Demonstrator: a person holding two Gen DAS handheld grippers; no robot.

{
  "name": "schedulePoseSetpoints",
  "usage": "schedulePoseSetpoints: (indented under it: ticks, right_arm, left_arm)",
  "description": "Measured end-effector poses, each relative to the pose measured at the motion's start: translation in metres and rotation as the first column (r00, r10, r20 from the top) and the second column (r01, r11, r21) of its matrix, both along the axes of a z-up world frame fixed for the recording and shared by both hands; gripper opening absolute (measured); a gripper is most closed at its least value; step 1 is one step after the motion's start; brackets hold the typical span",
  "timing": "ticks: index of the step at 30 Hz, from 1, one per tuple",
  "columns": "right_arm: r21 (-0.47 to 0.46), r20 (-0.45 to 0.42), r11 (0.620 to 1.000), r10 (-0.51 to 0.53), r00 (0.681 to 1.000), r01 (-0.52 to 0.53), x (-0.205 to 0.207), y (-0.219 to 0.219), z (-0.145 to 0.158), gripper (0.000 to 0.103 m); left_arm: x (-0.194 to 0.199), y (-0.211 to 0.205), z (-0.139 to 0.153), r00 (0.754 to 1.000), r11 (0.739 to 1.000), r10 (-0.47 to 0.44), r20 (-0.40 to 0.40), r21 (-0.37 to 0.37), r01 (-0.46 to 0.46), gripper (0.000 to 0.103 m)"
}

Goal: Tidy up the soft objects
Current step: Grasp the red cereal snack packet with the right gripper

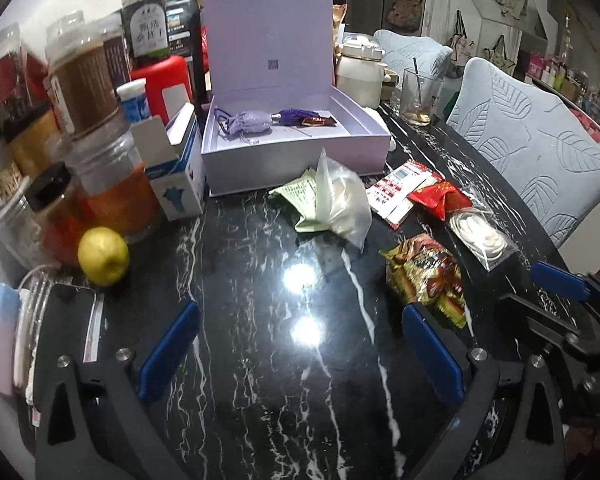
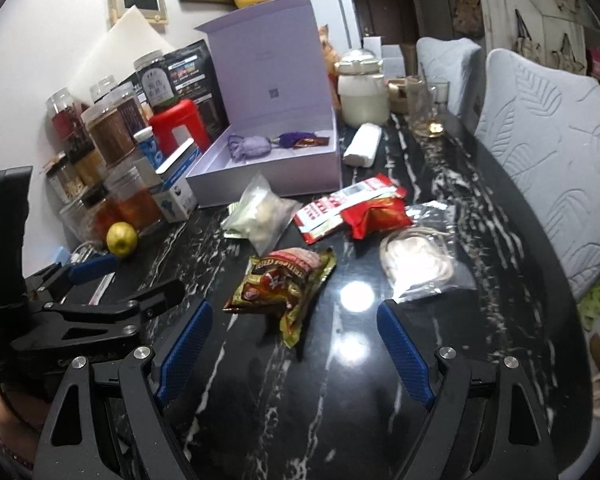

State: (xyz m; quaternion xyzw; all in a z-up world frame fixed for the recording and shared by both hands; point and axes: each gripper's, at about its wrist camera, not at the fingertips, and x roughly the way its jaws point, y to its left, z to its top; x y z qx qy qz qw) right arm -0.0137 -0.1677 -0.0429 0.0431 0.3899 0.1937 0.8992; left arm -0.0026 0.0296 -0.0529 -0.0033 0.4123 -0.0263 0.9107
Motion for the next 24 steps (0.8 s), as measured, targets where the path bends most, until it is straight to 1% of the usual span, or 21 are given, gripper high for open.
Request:
schedulePoseSetpoints:
  ticks: [4,10,13,17,20,22,23,24]
  right_arm:
    - [0.016,-0.041,1.000,0.009,0.999,-0.009,0.011,0.008,-0.012,0.085]
    - [0.069,-0.110,0.998,0.019,0.994,-0.011,0.032,0.014,-0.026,0.085]
    - [0.063,-0.124,0.998,0.015,0.992,-0.007,0.042,0.017,-0.030,0.085]
    - [0.059,-0.147,0.998,0.021,0.989,-0.012,0.055,0.022,-0.037,0.085]
    - [-0.006,-0.141,1.000,0.011,0.990,-0.012,0.061,0.030,-0.042,0.085]
    - [-0.007,-0.140,0.999,0.037,0.989,-0.038,0.063,0.035,-0.044,0.085]
    - [-0.009,-0.150,0.999,0.047,0.988,-0.049,0.064,0.038,-0.046,0.082]
    - [-0.013,-0.158,0.998,0.055,0.986,-0.058,0.066,0.041,-0.048,0.077]
  left_arm:
    - [0.000,0.009,-0.009,1.000,0.999,0.004,-0.021,-0.033,-0.005,0.103]
    - [0.003,0.019,-0.020,0.999,0.997,-0.006,-0.049,-0.074,0.002,0.103]
    - [0.007,0.022,-0.024,0.998,0.996,0.002,-0.064,-0.090,-0.008,0.103]
    - [0.014,0.029,-0.026,0.997,0.997,0.014,-0.071,-0.074,-0.020,0.103]
    - [0.019,0.036,-0.023,0.997,0.998,0.040,-0.060,-0.054,-0.043,0.103]
    - [0.022,0.041,-0.021,0.997,0.997,0.054,-0.055,-0.048,-0.056,0.103]
    - [0.024,0.043,-0.021,0.997,0.997,0.058,-0.052,-0.047,-0.060,0.103]
    - [0.025,0.044,-0.020,0.997,0.997,0.062,-0.049,-0.044,-0.064,0.103]
